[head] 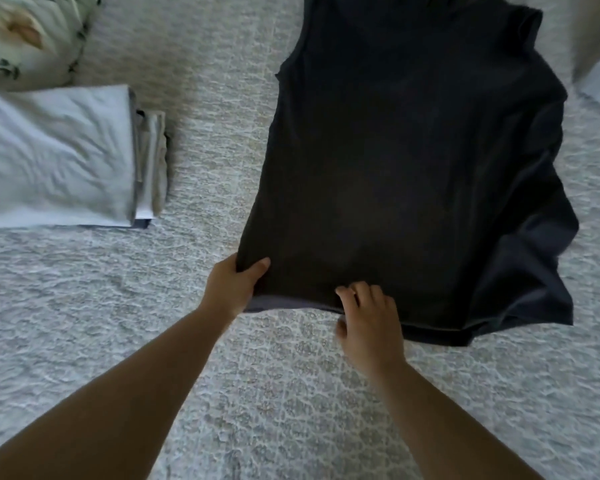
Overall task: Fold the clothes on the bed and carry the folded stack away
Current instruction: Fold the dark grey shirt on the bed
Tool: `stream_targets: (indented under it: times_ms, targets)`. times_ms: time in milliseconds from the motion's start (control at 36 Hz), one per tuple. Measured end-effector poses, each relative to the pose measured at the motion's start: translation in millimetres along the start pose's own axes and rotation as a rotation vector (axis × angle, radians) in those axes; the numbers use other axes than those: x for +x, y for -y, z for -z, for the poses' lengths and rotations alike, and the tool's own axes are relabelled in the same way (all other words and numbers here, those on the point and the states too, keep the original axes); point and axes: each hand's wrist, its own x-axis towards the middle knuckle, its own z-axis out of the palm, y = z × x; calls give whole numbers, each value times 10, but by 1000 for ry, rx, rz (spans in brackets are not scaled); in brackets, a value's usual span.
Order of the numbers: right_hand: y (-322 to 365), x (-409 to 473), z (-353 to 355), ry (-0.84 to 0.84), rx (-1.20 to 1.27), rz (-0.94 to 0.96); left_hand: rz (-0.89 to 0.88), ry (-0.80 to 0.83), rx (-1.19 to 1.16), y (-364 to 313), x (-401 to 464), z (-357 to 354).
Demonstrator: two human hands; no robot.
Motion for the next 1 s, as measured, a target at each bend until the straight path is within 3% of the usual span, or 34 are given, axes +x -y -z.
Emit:
stream_targets:
  times_ms: [111, 250, 361, 528, 667, 750, 1000]
  targets:
    - [-7, 96, 23, -6, -58, 54, 59, -38, 166, 199, -66, 63]
    - [-178, 138, 179, -19, 39, 85, 31, -50, 340, 249, -72, 85]
    - [-246, -7, 213, -100, 107, 178, -33, -152, 371, 256, -155, 93]
    - [-120, -219, 108, -62, 215, 163, -18, -237, 393, 446, -317, 155]
    - [-71, -345, -29, 103, 191, 179, -58, -286, 846, 527, -359, 156]
    - [-67, -367, -75, 138, 160, 174, -149, -298, 1000, 540, -324, 160]
    - [66, -291, -11, 166, 105, 176, 8, -232, 894, 394, -243, 228]
